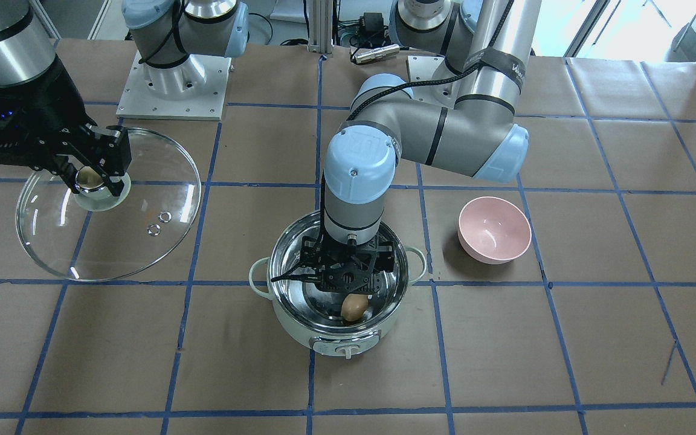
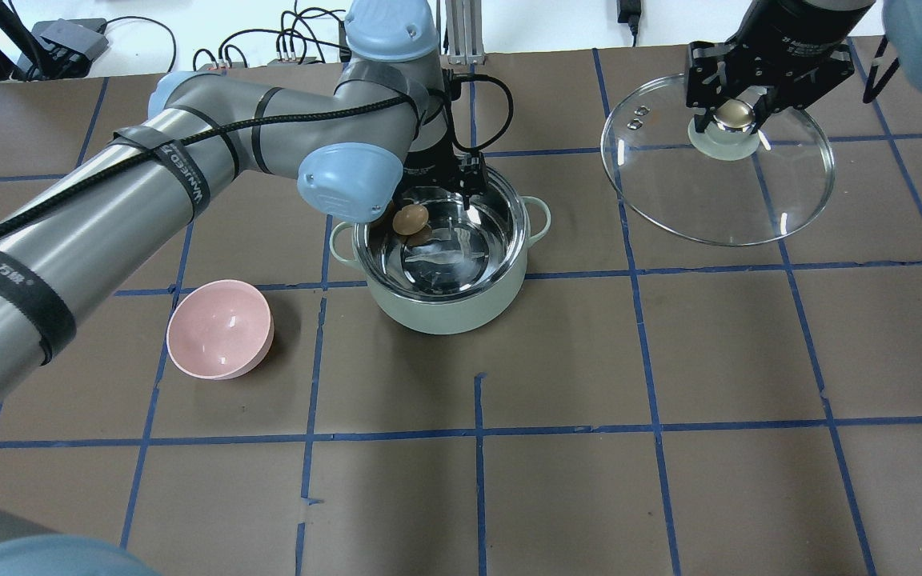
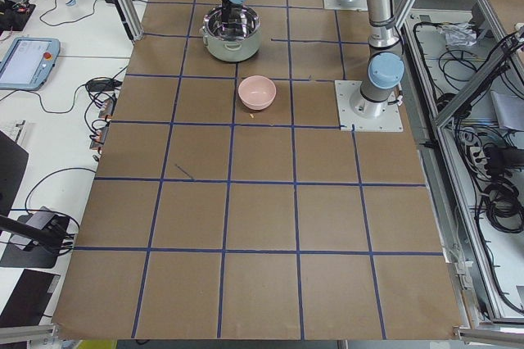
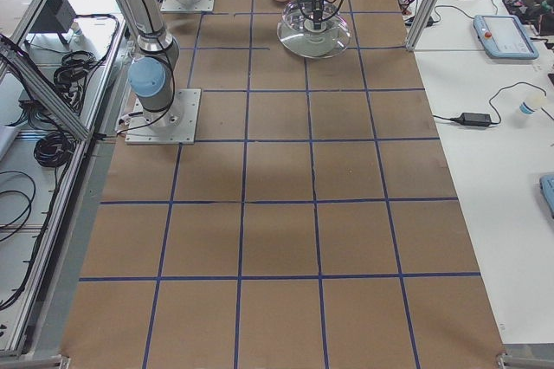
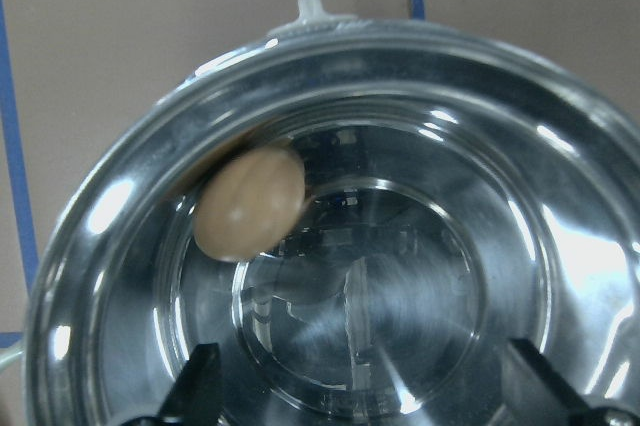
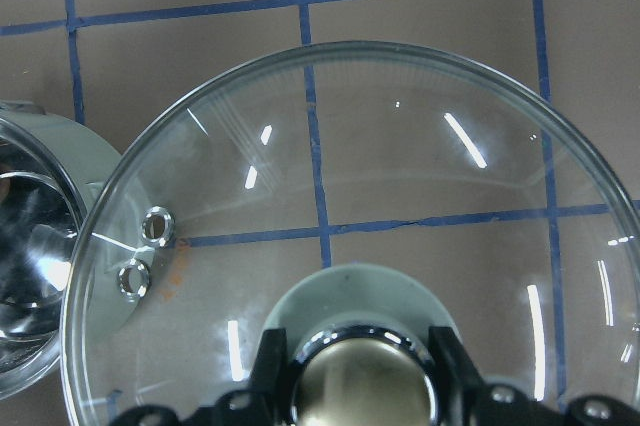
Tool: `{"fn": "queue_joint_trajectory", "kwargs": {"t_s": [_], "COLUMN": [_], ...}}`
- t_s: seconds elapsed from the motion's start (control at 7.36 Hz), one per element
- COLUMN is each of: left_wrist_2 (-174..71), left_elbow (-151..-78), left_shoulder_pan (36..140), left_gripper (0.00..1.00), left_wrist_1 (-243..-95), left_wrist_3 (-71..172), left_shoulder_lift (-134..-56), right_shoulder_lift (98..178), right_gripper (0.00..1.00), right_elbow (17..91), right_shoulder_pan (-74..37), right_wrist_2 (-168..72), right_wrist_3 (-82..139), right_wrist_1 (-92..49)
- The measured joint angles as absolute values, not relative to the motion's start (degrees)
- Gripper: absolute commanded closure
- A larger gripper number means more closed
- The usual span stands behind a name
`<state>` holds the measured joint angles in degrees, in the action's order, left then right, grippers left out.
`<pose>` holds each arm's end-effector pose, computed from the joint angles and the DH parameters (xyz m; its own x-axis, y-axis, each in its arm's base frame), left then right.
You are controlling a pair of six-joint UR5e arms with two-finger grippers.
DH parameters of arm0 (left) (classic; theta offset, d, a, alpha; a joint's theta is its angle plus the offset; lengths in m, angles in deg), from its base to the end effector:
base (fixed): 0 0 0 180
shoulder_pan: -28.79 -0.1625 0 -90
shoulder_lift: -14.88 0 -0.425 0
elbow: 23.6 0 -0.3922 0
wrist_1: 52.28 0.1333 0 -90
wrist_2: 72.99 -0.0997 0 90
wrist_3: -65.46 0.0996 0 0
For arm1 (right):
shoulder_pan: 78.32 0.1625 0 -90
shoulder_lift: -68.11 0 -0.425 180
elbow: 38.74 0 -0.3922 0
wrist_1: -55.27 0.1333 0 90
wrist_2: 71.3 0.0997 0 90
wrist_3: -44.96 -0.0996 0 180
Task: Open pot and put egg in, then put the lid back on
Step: 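Raise the left gripper away from the pot while the right gripper brings the lid back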
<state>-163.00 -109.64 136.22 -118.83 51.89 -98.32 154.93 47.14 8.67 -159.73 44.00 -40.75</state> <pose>-0.3202 -0.5749 0.3319 -0.9975 0.0679 0.0171 0.0665 0.9952 -0.0714 0.1082 -0.5332 0.5065 -0.9974 0.0658 -0.0292 0.0688 0.9903 -0.1207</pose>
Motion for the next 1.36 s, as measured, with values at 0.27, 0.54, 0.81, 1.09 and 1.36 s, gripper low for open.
{"fn": "queue_joint_trajectory", "kwargs": {"t_s": [0.27, 0.54, 0.81, 1.09, 1.36], "left_wrist_2": [-162.6, -161.6, -161.7, -162.1, -162.3], "left_elbow": [-109.7, -110.4, -112.4, -114.6, -114.9], "left_shoulder_pan": [134.1, 130.0, 126.1, 122.2, 119.8], "left_gripper": [0.0, 0.0, 0.0, 0.0, 0.0], "left_wrist_1": [-129.5, -138.7, -141.7, -142.4, -142.7], "left_wrist_3": [55.6, 58.7, 64.2, 68.4, 68.9], "left_shoulder_lift": [-89.8, -81.6, -77.1, -74.6, -73.6], "right_shoulder_lift": [154.8, 154.4, 153.3, 150.8, 146.2], "right_gripper": [0.7, 0.7, 0.7, 0.7, 0.7], "right_elbow": [47.3, 47.4, 47.5, 47.4, 46.9], "right_shoulder_pan": [9.6, 12.2, 15.5, 20.7, 27.4], "right_wrist_2": [-159.8, -160.3, -160.6, -162.0, -163.8], "right_wrist_3": [43.8, 41.7, 37.9, 31.9, 22.7], "right_wrist_1": [-41.0, -41.9, -43.7, -47.2, -52.5]}}
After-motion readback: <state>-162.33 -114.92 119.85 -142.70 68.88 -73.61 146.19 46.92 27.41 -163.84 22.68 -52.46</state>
